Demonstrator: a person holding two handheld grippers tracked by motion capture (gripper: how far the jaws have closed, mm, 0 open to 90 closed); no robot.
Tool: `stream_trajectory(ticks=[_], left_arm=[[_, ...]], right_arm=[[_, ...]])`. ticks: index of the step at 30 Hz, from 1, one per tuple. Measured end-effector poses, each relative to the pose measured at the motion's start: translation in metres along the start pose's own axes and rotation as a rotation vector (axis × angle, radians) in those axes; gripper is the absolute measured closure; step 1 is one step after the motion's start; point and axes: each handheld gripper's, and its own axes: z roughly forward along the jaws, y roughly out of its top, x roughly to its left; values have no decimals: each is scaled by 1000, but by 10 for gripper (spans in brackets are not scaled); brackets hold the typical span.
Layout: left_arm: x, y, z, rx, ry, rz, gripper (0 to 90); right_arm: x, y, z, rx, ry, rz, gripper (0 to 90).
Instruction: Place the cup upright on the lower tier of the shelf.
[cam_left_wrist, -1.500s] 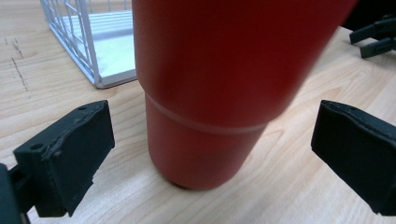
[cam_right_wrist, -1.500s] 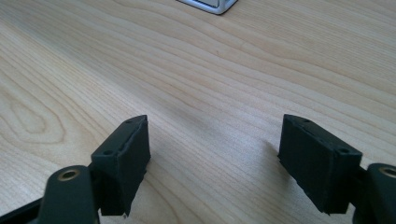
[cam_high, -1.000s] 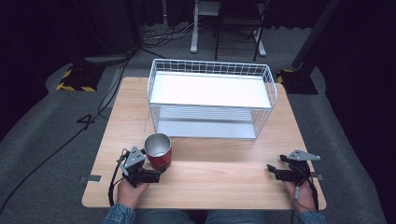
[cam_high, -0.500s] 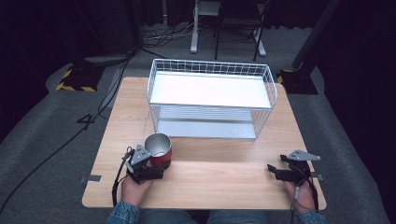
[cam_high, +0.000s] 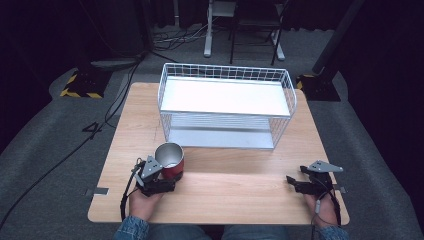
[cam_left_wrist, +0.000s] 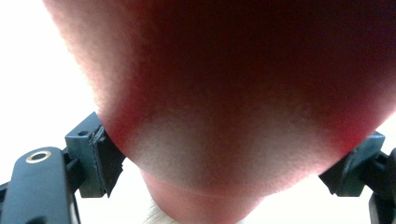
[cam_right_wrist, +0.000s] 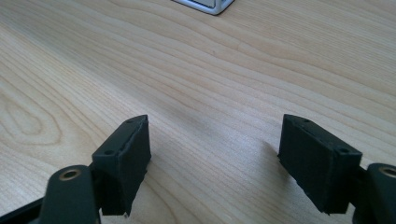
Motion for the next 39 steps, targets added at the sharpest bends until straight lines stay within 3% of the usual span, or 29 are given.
stream_trajectory(ticks=[10, 16, 22, 39], left_arm=[[-2, 1, -3, -10, 11, 36, 166], [-3, 5, -8, -40, -6, 4, 166], [-5, 15, -10, -42, -9, -23, 166], [-22, 54, 5, -65, -54, 35, 166]], right_arm=[[0, 0, 0, -1, 1, -1, 253], [0, 0, 0, -1, 0, -2, 253], [0, 0, 0, -1, 3, 4, 253], [0, 0, 0, -1, -4, 6, 253]])
